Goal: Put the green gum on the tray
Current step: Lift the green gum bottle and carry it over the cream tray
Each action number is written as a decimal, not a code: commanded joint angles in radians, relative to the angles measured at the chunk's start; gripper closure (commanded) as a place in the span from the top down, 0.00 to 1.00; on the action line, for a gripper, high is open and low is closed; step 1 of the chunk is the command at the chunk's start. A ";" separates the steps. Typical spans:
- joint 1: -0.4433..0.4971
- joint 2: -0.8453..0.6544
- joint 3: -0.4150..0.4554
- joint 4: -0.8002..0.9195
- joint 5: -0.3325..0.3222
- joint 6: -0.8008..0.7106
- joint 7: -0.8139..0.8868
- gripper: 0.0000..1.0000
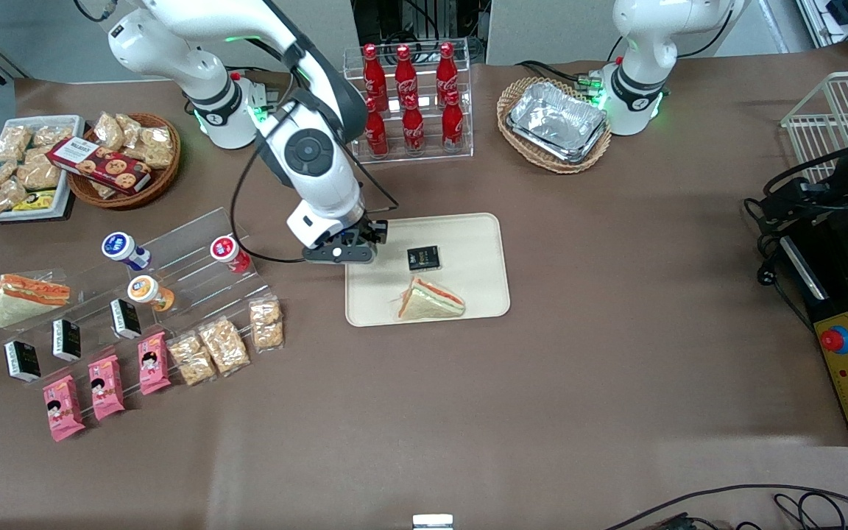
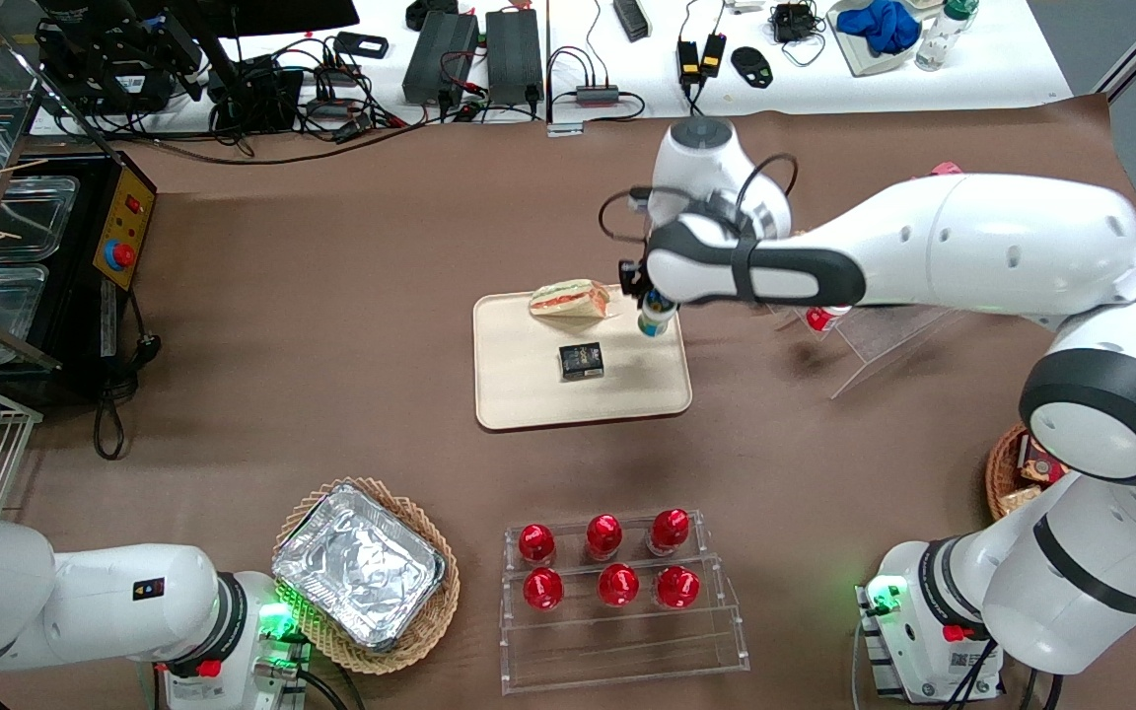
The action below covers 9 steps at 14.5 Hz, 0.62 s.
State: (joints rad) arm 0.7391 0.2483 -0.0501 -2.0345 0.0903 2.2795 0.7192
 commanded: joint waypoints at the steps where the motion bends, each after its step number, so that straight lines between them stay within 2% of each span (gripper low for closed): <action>1: 0.028 0.045 -0.014 -0.073 0.022 0.135 -0.003 0.49; 4: 0.034 0.092 -0.013 -0.113 0.020 0.233 -0.003 0.50; 7: 0.048 0.118 -0.013 -0.115 0.020 0.247 -0.003 0.51; 8: 0.048 0.118 -0.013 -0.115 0.020 0.247 -0.003 0.55; 9: 0.046 0.117 -0.013 -0.115 0.020 0.247 -0.001 0.87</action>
State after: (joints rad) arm 0.7712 0.3638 -0.0510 -2.1475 0.0904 2.5044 0.7197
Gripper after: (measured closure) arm 0.410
